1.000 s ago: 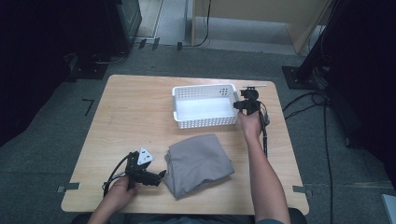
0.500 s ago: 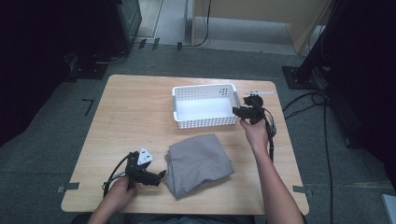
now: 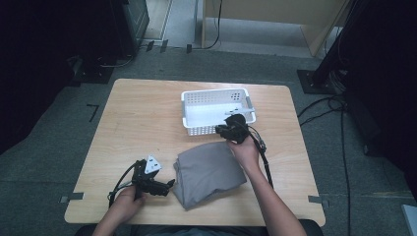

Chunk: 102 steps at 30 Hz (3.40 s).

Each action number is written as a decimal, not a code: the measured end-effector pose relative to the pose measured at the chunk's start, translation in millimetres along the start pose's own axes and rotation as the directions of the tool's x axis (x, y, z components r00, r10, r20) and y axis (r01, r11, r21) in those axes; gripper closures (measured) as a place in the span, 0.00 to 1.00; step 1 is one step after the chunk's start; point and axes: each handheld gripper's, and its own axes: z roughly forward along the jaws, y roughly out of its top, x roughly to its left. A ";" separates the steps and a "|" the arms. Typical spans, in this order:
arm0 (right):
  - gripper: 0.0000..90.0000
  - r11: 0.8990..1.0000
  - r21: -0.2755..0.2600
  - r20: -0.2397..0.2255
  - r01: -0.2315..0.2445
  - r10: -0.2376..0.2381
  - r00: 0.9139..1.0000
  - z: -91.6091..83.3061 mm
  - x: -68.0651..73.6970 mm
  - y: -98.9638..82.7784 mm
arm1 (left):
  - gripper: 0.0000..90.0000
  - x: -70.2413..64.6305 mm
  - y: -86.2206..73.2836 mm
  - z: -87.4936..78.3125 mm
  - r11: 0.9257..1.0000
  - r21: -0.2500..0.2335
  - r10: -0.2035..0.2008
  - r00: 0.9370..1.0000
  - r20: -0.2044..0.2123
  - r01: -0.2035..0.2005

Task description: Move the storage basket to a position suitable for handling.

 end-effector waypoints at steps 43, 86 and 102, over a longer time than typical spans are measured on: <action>0.54 0.996 0.021 -0.056 0.085 -0.084 0.995 -7.1 10.4 -4.7 | 0.00 0.0 0.0 0.0 1.000 0.000 0.001 1.000 0.000 -0.001; 0.26 0.994 0.102 -0.053 0.026 -0.021 0.998 -36.4 10.5 -95.0 | 0.00 -0.1 0.0 0.0 1.000 0.000 -0.001 1.000 -0.001 0.001; 0.38 0.979 0.161 -0.036 0.125 -0.120 0.992 -19.8 26.8 -101.0 | 0.00 -0.2 -0.1 0.0 1.000 -0.001 -0.003 1.000 0.000 0.003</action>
